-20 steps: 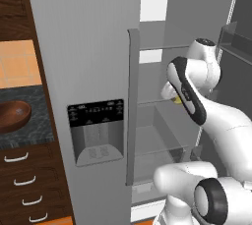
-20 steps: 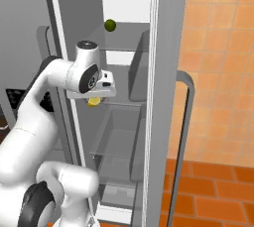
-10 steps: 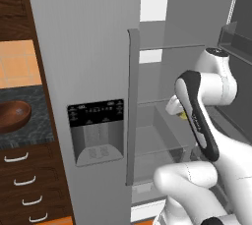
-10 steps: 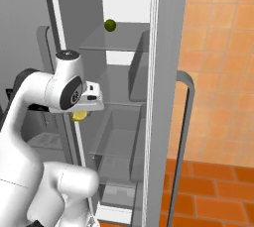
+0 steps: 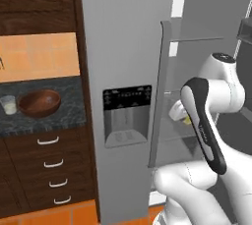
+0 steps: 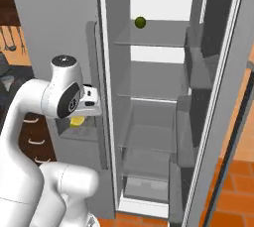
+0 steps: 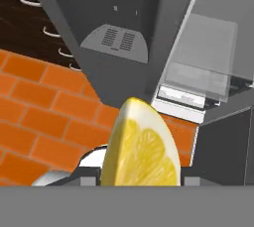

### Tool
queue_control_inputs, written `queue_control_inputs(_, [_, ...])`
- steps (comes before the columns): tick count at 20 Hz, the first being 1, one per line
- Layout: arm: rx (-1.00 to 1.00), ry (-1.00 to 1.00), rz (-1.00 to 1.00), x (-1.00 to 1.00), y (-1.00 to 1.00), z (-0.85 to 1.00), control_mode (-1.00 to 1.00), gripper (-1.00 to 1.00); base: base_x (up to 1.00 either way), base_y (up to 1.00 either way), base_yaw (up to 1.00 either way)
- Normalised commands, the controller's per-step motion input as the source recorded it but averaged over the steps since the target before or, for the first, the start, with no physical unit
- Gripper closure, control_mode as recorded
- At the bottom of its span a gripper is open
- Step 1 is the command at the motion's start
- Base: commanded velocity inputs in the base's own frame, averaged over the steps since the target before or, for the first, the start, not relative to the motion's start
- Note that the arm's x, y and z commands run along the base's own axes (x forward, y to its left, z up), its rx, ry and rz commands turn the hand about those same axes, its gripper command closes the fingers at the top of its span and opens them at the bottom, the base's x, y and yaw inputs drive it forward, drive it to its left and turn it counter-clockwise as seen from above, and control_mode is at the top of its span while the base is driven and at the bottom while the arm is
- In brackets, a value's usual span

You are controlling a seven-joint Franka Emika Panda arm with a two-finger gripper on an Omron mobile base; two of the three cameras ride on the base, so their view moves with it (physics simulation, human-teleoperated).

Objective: Grab a lemon wedge from the fridge and one ice cube from the ice bowl, and put them in the glass of lemonade.

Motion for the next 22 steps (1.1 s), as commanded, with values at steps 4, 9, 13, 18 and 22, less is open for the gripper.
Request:
queue_control_inputs(4, [0.0,0.0,0.0,0.0,0.0,0.0,1.0,1.0,0.3,1.0,0.0])
queue_control_inputs(9, [0.0,0.0,0.0,0.0,0.0,0.0,1.0,1.0,0.64,1.0,0.0])
queue_control_inputs(13, [0.0,0.0,0.0,0.0,0.0,0.0,1.0,1.0,0.57,1.0,0.0])
queue_control_inputs(18, [0.0,0.0,0.0,0.0,0.0,0.0,1.0,1.0,0.59,1.0,0.0])
queue_control_inputs(22, [0.0,0.0,0.0,0.0,0.0,0.0,1.0,1.0,0.77,0.82,-0.02])
